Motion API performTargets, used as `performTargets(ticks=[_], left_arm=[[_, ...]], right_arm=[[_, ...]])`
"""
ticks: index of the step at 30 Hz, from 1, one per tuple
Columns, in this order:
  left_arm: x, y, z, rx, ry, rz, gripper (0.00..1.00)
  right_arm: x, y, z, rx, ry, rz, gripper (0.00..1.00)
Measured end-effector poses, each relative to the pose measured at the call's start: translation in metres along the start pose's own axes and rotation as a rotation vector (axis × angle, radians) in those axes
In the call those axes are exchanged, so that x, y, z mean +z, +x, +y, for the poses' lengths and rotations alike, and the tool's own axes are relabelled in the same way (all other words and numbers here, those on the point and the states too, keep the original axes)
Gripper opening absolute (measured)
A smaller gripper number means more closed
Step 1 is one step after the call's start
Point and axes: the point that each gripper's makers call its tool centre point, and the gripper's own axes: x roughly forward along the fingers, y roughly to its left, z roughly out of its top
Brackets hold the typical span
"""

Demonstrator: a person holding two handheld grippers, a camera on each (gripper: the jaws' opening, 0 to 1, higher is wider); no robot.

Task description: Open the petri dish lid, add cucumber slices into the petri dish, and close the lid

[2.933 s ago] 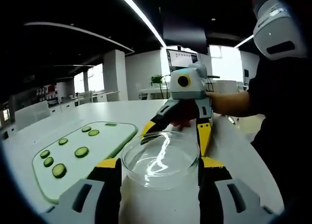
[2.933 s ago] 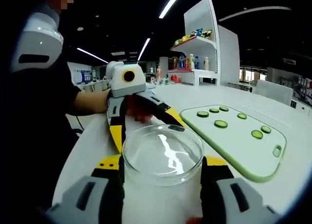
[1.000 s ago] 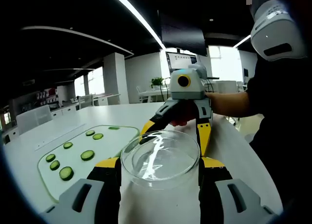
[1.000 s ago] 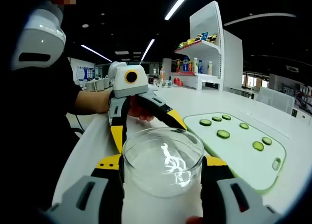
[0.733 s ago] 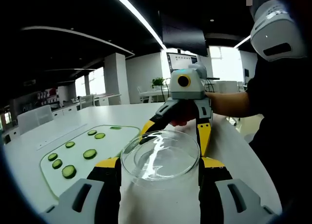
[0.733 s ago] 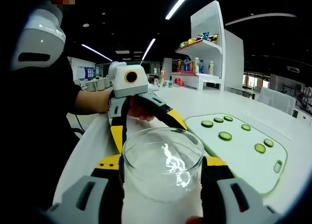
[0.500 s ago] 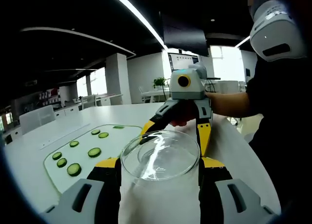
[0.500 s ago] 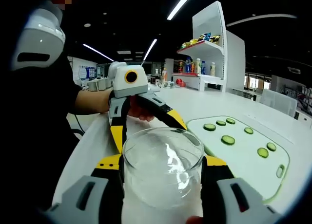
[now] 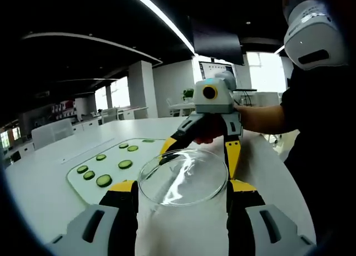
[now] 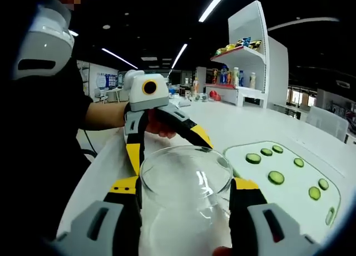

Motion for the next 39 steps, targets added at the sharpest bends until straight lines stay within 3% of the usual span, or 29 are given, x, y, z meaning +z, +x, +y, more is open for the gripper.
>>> performTargets(ticks=[19,39], left_arm=[[-0.018,-0.046,0.013,0.063,-0.027,0.008,0.64],[-0.036,-0.046,0.02,0.064,-0.025,0.061,0.64]], right_arm=[[0.009,0.049,0.018,0.073,-0.016,0.036,0.6],[-0.007,0.064,0.018,0.085,-0.026,0.134,0.61]])
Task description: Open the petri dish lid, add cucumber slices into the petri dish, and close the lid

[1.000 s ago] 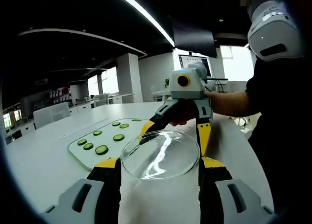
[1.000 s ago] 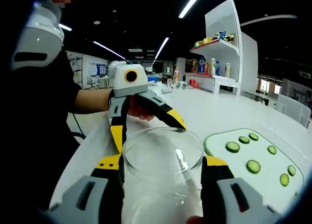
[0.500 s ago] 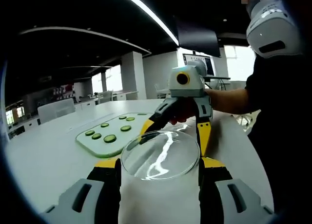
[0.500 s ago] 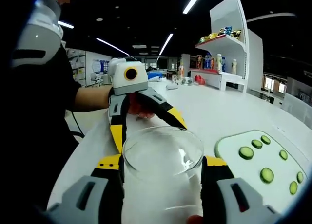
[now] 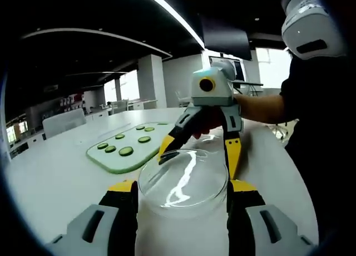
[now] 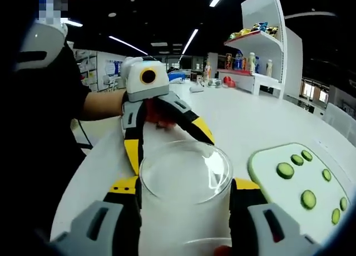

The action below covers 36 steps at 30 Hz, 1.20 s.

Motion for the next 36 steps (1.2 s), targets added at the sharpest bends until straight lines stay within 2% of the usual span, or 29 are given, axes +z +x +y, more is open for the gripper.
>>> performTargets(ticks=[19,23,31,36], left_arm=[[-0.003,-0.001,0.0,-0.016,-0.022,0.003,0.65],[-0.001,-0.002,-0.001,-0.013,-0.002,-0.01,0.67],[0.001,-0.003,-0.004,-0.034,-0.039,-0.019,0.78],[0.008,-0.004,-0.002,-0.02,-0.051,-0.056,0.84]], right_arm=[[-0.004,0.003,0.001,0.004,0.025,0.054,0.62],[-0.004,0.003,0.002,0.002,0.035,0.053,0.63],[-0.003,0.001,0.005,0.008,0.051,0.043,0.76],[0.002,-0.005,0.002,-0.016,0.052,0.02,0.86]])
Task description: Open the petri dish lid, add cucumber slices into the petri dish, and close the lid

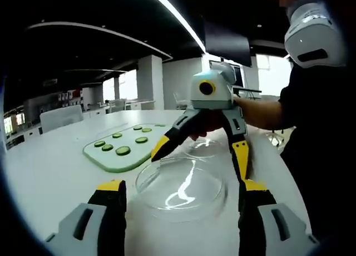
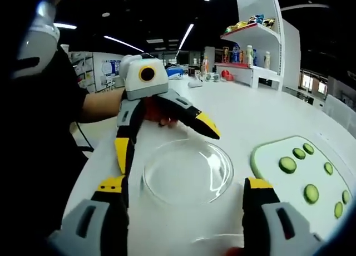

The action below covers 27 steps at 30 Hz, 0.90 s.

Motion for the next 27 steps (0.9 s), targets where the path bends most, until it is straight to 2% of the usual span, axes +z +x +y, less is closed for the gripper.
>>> performTargets(ticks=[6,12,19,27], left_arm=[[0.011,-0.002,0.002,0.017,-0.032,-0.053,0.9],[0.028,-0.003,0.009,0.064,-0.06,-0.115,0.94],[0.039,0.009,-0.001,0.068,-0.018,-0.104,0.95],[0.052,0.023,-0.014,0.061,-0.016,-0.103,0.95]], right_arm=[[0.01,-0.01,-0.007,-0.036,0.027,-0.063,0.97],[0.019,-0.027,-0.015,-0.094,0.067,-0.144,0.97],[0.021,-0.061,-0.017,-0.15,0.089,-0.19,0.97],[0.013,-0.108,-0.02,-0.24,0.112,-0.222,0.97]])
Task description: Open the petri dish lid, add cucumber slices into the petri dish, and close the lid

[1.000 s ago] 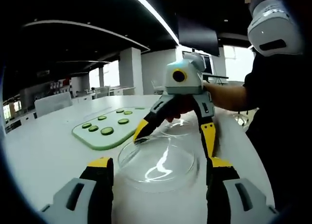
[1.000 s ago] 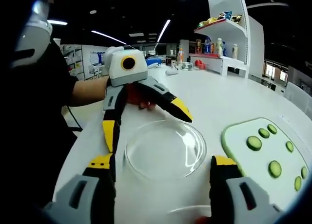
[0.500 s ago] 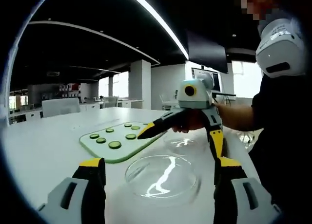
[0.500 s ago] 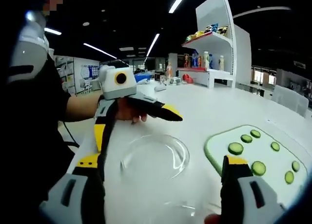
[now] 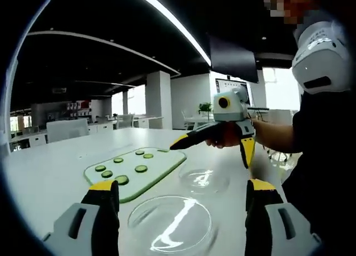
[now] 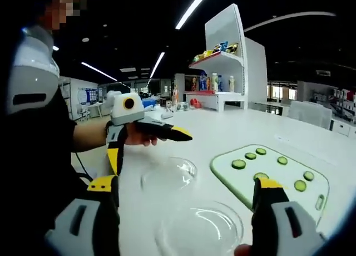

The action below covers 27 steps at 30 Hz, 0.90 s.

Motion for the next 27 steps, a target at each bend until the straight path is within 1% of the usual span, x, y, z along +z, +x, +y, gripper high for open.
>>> performTargets(ticks=[3,5,8,9,10,11,13,16,19,23,27], left_arm=[[0.001,0.005,-0.003,0.017,-0.005,0.021,0.93],[0.003,0.007,-0.006,0.022,-0.003,0.028,0.91],[0.007,0.011,-0.013,0.028,-0.008,0.043,0.91],[0.006,0.012,-0.014,0.04,-0.003,0.056,0.91],[0.005,0.011,-0.011,0.068,0.017,0.078,0.92],[0.006,0.011,-0.012,0.081,0.03,0.087,0.92],[0.005,0.011,-0.014,0.099,0.049,0.112,0.92],[0.006,0.01,-0.019,0.115,0.061,0.134,0.92],[0.011,0.008,-0.023,0.13,0.063,0.154,0.95],[0.019,0.003,-0.024,0.186,0.083,0.179,0.95],[0.023,-0.002,-0.033,0.192,0.093,0.193,0.94]], right_arm=[[-0.002,-0.018,-0.008,-0.05,0.001,-0.004,0.97],[-0.002,-0.028,-0.01,-0.065,0.005,-0.011,0.97],[-0.003,-0.046,-0.014,-0.109,0.016,-0.016,0.97],[-0.004,-0.054,-0.018,-0.147,0.008,-0.004,0.97],[-0.004,-0.059,-0.019,-0.167,-0.008,0.002,0.97],[-0.004,-0.064,-0.018,-0.177,-0.016,0.003,0.97],[-0.002,-0.072,-0.017,-0.185,-0.015,0.003,0.97],[0.0,-0.085,-0.009,-0.185,-0.006,0.01,0.94],[-0.001,-0.096,-0.006,-0.214,-0.047,0.025,0.95],[-0.002,-0.108,-0.001,-0.228,-0.069,0.034,0.95],[0.0,-0.118,-0.003,-0.251,-0.074,0.036,0.96]])
